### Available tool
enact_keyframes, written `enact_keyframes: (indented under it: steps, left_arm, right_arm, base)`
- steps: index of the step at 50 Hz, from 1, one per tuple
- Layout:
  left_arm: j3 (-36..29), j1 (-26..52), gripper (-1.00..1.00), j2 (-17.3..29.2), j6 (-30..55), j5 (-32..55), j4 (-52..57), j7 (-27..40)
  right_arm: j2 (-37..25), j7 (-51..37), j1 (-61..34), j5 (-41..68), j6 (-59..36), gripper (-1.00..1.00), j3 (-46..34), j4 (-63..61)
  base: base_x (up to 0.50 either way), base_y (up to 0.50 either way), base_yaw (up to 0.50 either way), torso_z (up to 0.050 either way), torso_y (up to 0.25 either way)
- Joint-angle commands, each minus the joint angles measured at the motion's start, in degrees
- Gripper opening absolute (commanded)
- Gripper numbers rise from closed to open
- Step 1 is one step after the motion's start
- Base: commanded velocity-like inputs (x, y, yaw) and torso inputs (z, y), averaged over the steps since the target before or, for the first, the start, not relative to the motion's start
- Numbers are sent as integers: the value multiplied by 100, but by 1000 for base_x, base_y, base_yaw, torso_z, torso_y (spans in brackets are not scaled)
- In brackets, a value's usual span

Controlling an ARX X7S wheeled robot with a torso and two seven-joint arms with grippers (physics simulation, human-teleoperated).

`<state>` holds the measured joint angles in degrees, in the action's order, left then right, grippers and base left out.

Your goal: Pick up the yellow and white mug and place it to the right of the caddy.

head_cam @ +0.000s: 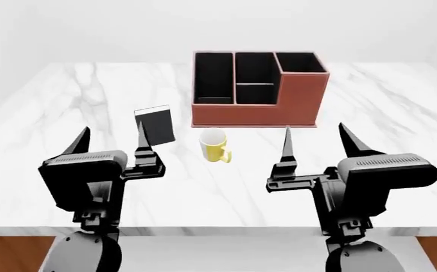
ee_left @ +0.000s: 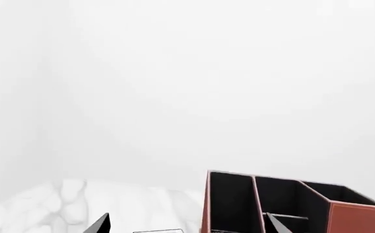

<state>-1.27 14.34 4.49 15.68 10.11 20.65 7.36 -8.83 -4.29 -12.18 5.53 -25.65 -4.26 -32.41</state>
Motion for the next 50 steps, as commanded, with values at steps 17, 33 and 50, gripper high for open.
enact_keyframes:
  steps: [17, 33, 50]
  left_arm:
    - [77, 109, 100, 327, 369, 412, 939, 227]
    - [64, 152, 100, 406, 418, 507, 954, 354]
    - [52, 180, 100, 519, 498, 623, 1006, 425]
  right_arm:
    - [-98, -133, -174, 237, -462, 100, -53, -690]
    - [-147, -173, -156, 305, -389, 100, -121, -692]
    - [-328, -121, -85, 160, -145, 100, -427, -724]
  base:
    - [0, -267, 0, 27, 0]
    - [15, -500, 0, 0, 0]
    - [432, -183, 0, 0, 0]
